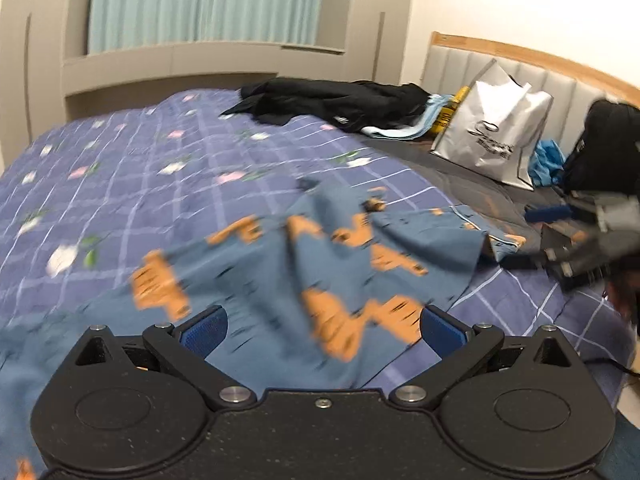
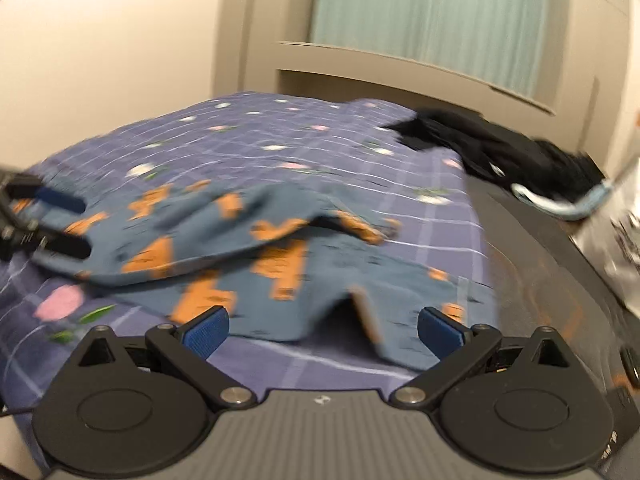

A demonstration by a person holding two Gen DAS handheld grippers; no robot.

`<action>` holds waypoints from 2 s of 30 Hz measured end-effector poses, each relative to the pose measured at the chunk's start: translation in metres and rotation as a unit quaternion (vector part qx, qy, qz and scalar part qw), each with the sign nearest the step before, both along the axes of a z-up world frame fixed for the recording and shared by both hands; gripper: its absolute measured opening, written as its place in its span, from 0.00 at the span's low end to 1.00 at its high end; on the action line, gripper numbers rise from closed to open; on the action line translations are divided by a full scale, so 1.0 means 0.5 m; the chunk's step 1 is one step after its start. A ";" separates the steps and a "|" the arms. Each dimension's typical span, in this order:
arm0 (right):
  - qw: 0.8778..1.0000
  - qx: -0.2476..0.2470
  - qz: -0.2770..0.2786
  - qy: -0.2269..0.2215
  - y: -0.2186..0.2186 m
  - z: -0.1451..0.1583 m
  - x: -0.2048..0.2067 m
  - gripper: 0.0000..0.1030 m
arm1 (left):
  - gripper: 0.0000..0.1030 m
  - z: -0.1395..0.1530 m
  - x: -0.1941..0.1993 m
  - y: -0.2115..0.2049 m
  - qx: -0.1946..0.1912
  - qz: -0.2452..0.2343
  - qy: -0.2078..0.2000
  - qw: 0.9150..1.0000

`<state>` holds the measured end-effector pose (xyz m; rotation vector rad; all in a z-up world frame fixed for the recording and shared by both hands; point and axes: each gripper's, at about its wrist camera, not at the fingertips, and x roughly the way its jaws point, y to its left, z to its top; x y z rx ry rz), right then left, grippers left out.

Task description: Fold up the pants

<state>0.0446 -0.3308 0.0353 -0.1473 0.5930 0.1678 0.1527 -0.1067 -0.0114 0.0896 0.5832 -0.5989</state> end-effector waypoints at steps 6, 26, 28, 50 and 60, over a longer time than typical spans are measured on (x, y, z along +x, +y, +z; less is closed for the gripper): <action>0.997 0.025 -0.065 0.035 -0.156 0.002 0.105 0.99 | 0.98 -0.007 -0.005 -0.098 0.045 -0.030 -0.049 0.997; 0.986 0.070 -0.097 0.119 -0.258 -0.069 0.234 0.18 | 0.32 -0.060 0.056 -0.159 0.100 -0.032 -0.002 0.995; 0.987 0.063 -0.091 0.116 -0.254 -0.064 0.235 0.12 | 0.20 -0.063 0.060 -0.159 0.105 -0.027 0.002 0.994; 0.992 -0.061 -0.044 0.099 -0.211 -0.032 0.291 0.40 | 0.00 -0.042 0.062 -0.156 0.081 -0.033 0.011 0.996; 0.997 -0.006 0.018 0.078 -0.081 0.034 0.418 0.46 | 0.00 -0.044 0.066 -0.146 0.060 -0.028 0.019 0.998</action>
